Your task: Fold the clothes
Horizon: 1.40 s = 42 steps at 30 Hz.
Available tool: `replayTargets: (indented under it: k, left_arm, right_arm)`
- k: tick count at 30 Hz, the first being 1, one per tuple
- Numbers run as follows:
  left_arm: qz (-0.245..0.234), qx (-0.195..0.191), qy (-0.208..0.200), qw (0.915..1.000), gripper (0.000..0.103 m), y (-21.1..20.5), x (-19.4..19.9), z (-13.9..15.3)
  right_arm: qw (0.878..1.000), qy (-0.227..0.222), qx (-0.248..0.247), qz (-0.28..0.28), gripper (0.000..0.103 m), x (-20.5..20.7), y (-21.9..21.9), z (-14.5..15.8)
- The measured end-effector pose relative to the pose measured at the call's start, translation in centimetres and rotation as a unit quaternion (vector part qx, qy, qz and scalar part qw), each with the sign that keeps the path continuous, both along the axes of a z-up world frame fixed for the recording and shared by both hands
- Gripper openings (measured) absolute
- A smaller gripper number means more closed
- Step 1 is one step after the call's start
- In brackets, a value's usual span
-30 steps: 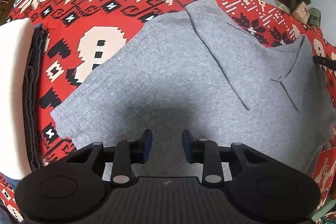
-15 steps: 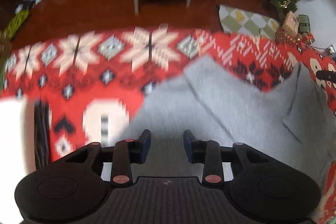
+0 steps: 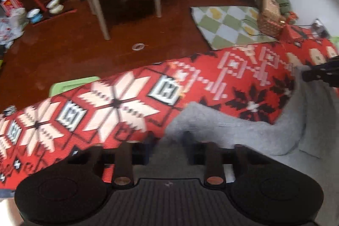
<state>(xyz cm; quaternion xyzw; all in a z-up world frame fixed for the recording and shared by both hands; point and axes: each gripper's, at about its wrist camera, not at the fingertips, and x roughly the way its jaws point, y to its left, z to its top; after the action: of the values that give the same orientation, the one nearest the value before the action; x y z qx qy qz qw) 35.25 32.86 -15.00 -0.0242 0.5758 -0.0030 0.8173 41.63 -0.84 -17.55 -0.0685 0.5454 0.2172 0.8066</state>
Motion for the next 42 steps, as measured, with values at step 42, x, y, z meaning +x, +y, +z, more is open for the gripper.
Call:
replayTargets:
  k: [42]
  left_arm:
    - [0.082,0.008,-0.006,0.9966,0.034,1.3,-0.7,1.3]
  right_arm:
    - [0.998,-0.044,0.011,-0.044,0.036,-0.4,-4.1,0.9]
